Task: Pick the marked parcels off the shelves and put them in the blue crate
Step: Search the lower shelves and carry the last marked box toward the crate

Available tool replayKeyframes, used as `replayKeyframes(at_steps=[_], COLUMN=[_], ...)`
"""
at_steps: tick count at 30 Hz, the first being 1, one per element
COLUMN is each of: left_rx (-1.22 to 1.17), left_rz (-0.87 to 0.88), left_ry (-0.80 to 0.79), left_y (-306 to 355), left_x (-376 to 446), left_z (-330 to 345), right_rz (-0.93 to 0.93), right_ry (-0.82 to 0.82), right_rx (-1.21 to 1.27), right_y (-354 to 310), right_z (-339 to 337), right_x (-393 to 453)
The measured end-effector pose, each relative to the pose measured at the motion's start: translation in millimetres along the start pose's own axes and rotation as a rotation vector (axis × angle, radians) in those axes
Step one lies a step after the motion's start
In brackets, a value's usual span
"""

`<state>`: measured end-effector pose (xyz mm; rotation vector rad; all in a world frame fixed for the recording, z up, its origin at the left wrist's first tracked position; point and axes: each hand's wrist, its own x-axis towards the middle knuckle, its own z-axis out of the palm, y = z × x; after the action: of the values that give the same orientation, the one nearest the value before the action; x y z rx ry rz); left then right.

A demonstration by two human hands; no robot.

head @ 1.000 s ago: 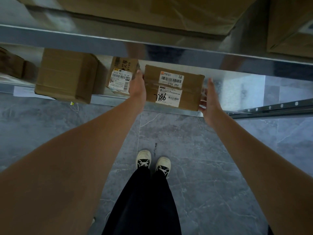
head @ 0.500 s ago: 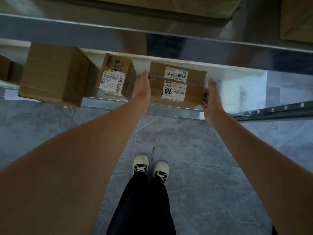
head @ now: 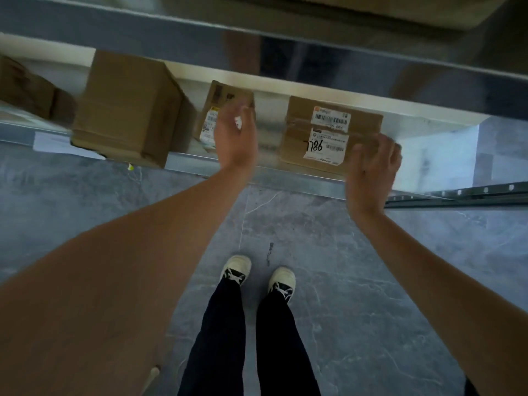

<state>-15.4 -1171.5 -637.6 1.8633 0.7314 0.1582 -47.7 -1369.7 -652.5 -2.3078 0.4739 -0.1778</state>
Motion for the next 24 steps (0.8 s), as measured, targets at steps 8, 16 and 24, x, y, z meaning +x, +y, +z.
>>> replayKeyframes(at_steps=[8,16,24], left_rx=[-0.036,-0.105,-0.156], left_rz=[-0.426,-0.531,-0.376], left_ry=[-0.020,-0.323,-0.476], left_y=[-44.3,-54.6,-58.3], left_x=[71.9,73.3,78.8], left_z=[-69.3,-72.5,-65.6], right_rz=[0.274,0.579,0.624], right_ry=[-0.559,-0.609,-0.485], right_rx=[0.327,0.613,0.709], right_y=[-79.8,-104.8,-113.5], right_z=[108.0,156.1,167.5], right_x=[-45.8,-44.4,-39.7])
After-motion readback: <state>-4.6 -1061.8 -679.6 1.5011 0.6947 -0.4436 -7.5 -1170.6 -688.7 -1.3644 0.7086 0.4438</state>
